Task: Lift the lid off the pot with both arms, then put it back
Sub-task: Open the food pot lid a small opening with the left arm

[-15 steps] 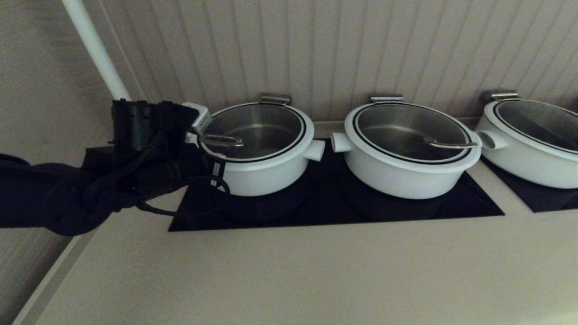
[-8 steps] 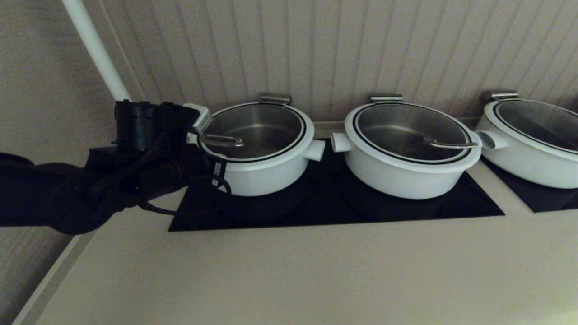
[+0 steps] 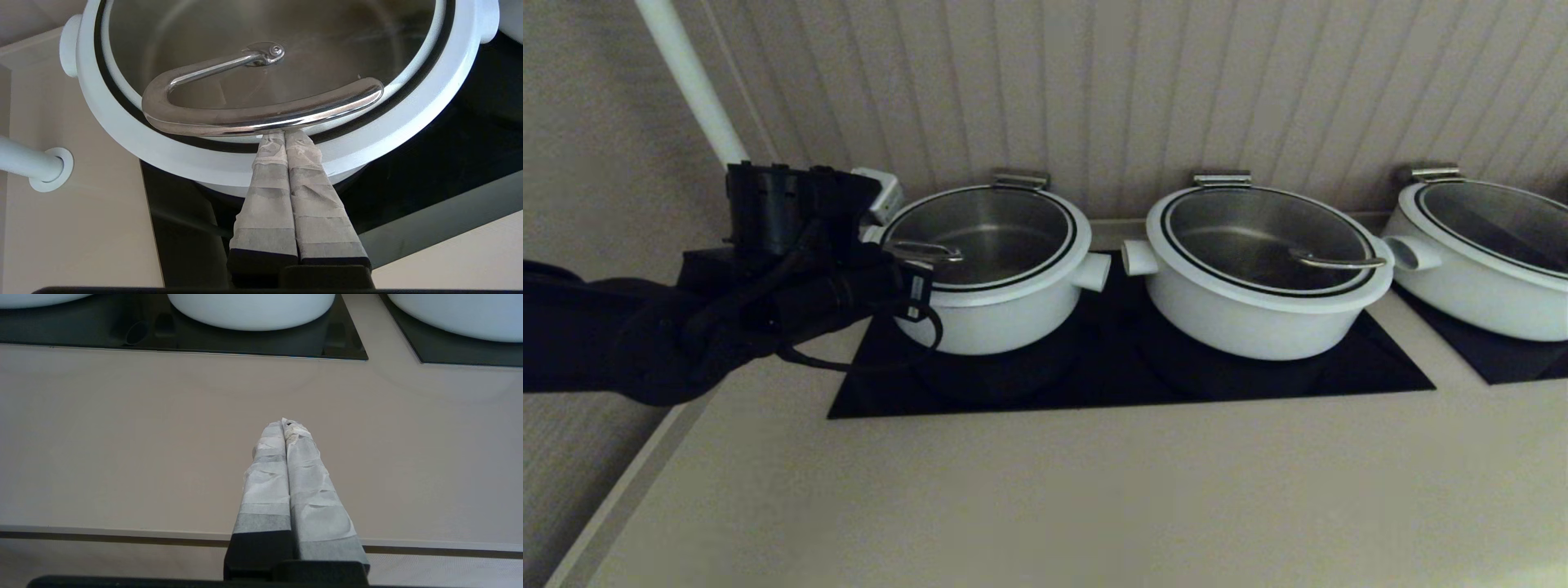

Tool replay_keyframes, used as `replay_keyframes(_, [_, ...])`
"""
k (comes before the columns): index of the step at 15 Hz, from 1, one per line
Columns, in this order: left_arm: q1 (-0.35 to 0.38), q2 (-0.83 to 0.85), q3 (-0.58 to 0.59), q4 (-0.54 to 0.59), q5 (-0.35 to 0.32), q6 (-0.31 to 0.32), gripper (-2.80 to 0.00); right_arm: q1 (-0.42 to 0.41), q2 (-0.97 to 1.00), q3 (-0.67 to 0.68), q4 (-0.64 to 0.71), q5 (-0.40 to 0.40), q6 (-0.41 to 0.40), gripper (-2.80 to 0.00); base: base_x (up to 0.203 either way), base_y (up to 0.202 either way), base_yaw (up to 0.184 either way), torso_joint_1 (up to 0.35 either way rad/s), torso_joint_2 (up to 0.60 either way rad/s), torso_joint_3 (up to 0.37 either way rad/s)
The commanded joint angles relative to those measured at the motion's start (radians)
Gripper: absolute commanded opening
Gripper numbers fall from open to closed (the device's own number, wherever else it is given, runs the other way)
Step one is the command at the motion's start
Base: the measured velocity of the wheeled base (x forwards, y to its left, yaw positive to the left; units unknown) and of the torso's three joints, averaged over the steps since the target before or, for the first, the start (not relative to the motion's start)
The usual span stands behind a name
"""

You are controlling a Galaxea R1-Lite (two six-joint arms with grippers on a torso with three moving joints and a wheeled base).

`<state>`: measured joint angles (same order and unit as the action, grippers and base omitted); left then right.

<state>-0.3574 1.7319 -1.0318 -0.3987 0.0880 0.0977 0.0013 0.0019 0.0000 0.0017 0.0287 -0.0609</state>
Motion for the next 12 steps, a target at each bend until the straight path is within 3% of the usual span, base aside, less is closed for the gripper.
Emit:
replay_keyframes(1, [0.0,0.007,-0.004,-0.006,0.001,0.002,-2.8,0.0,0.0,0.0,0.0,0.0,-0.002,-2.8,0.0,0.0,0.0,0.0,0.0,0.0])
replay_keyframes(12, [0.008,0.024,-0.079,-0.005,0.001,0.004,-2.8,0.0,0.0,0.0,0.0,0.0,-0.002,-2.8,0.0,0.0,0.0,0.0,0.0,0.0])
